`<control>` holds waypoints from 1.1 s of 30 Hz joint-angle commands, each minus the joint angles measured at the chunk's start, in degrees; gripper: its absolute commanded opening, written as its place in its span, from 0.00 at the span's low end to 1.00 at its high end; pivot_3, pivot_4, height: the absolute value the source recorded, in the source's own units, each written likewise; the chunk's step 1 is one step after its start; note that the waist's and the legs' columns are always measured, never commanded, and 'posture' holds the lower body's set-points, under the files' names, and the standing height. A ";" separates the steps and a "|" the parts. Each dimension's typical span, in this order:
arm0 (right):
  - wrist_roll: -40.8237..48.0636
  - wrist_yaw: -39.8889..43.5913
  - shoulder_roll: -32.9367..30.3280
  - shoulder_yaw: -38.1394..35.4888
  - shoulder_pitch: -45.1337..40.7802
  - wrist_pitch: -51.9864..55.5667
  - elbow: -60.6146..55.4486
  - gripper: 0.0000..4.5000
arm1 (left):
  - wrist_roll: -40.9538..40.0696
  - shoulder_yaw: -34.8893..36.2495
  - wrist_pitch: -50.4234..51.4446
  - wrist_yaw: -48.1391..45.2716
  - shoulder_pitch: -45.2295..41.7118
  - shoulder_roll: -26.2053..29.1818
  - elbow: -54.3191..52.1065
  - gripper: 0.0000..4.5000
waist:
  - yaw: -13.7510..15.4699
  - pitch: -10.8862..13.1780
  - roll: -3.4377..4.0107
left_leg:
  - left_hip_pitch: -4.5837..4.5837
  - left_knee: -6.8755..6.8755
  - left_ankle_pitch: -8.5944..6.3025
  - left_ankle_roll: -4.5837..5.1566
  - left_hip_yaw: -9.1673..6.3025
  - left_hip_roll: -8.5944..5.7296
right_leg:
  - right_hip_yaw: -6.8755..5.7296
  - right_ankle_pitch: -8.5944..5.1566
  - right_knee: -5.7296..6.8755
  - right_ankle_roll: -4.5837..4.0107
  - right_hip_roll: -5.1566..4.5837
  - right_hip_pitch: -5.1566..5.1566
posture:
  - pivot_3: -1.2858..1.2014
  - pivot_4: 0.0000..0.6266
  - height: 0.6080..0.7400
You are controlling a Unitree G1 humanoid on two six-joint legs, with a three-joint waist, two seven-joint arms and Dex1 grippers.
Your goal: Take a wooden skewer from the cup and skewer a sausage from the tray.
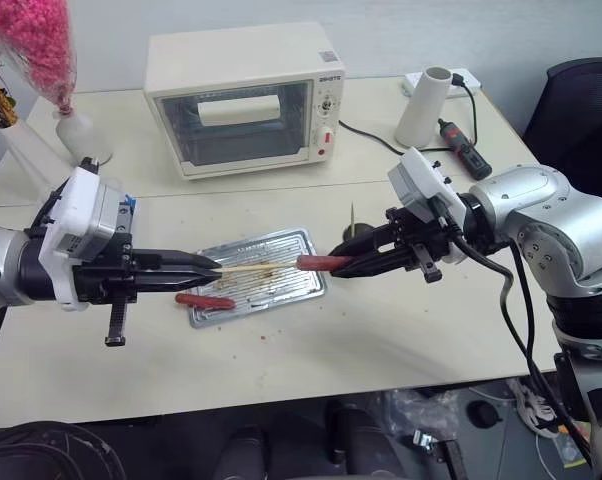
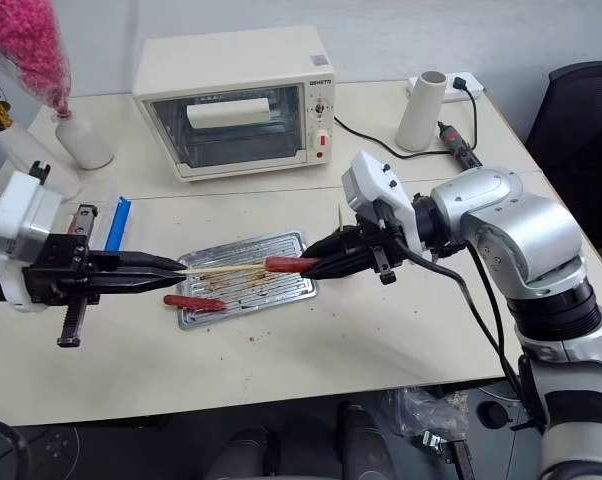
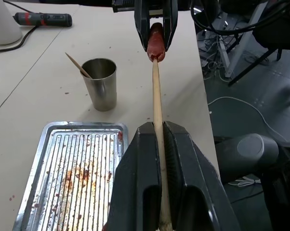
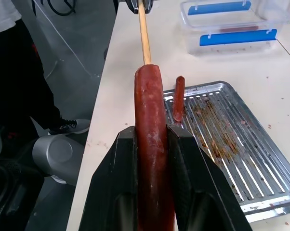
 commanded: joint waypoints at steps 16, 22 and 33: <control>1.77 -0.03 1.53 -0.61 -1.69 -0.96 -4.42 0.18 | 0.93 -5.84 -1.31 -0.69 -6.63 -1.36 0.81 0.00 | 0.03 0.00 0.00 | 0.01 0.04 0.01 0.00 0.03 -0.01 | 0.03 0.00 0.06 0.00 0.02 0.00 | 0.52 0.24 1.00; 0.38 0.88 2.98 0.60 -2.60 -2.44 -3.98 0.18 | 3.47 -10.85 -2.24 -1.16 -9.88 -3.98 1.53 0.00 | 0.01 -0.01 -0.01 | 0.01 0.07 0.03 0.01 0.04 -0.03 | 0.04 0.01 0.10 0.01 0.02 0.00 | 0.52 0.24 1.00; -4.20 -1.49 0.17 -2.17 -2.48 -5.02 0.12 0.62 | 7.80 -0.40 -3.37 2.67 1.51 -5.11 0.56 0.00 | -0.06 -0.01 -0.01 | 0.03 0.07 0.03 0.00 0.07 0.00 | 0.11 0.01 0.13 0.02 0.02 -0.02 | 0.52 0.24 1.00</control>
